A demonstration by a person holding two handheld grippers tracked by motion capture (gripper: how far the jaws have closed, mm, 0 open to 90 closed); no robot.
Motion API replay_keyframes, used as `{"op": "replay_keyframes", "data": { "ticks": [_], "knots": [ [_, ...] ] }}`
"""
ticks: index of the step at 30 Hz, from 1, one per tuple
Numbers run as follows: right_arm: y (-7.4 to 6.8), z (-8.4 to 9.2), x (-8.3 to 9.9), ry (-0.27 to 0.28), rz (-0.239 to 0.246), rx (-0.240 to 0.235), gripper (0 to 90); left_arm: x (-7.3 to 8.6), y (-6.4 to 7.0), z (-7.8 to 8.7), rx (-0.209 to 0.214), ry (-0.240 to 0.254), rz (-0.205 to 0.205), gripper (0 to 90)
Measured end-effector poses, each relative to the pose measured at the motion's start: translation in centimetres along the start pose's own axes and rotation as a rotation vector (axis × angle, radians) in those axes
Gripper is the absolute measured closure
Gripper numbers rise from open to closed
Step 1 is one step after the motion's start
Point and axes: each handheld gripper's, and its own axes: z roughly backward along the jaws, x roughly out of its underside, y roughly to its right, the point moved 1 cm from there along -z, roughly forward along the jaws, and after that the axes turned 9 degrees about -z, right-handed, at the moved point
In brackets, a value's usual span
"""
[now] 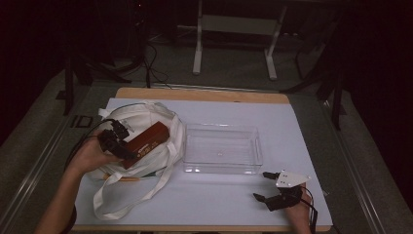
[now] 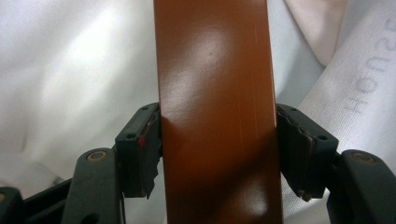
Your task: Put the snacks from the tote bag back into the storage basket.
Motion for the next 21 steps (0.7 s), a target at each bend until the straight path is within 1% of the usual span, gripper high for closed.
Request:
{"op": "replay_keyframes", "data": {
  "ticks": [3, 4, 5, 10, 15, 16, 18, 19, 21],
  "knots": [
    [0.0, 0.0, 0.0, -0.001, 0.002, -0.001, 14.7, 0.0, 0.0, -0.4, 0.019, -0.027, 0.006, 37.8],
    [0.0, 0.0, 0.0, -0.001, 0.002, -0.001, 14.7, 0.0, 0.0, -0.5, 0.021, -0.039, 0.002, 37.9],
    [0.0, 0.0, 0.0, -0.001, 0.002, -0.001, 14.7, 0.0, 0.0, -0.5, 0.021, -0.039, 0.002, 37.9],
    [0.0, 0.0, 0.0, -0.001, 0.003, -0.001, 14.7, -0.1, 0.0, -1.4, 0.032, -0.075, 0.006, 37.9],
    [0.0, 0.0, 0.0, -0.001, 0.004, -0.001, 14.7, -0.1, 0.0, -1.7, 0.036, -0.077, 0.015, 38.1],
    [0.0, 0.0, 0.0, -0.001, 0.004, -0.001, 14.7, -0.1, 0.1, -1.9, 0.039, -0.093, 0.018, 38.2],
    [0.0, 0.0, 0.0, -0.002, 0.004, -0.001, 14.7, -0.1, 0.1, -1.9, 0.039, -0.093, 0.018, 38.3],
    [0.0, 0.0, 0.0, -0.001, 0.004, -0.001, 14.7, -0.3, 0.2, -2.1, 0.033, -0.107, 0.012, 39.1],
    [0.0, 0.0, 0.0, -0.002, 0.005, -0.001, 14.7, -0.3, 0.2, -2.0, 0.032, -0.108, 0.013, 40.6]
  ]
}}
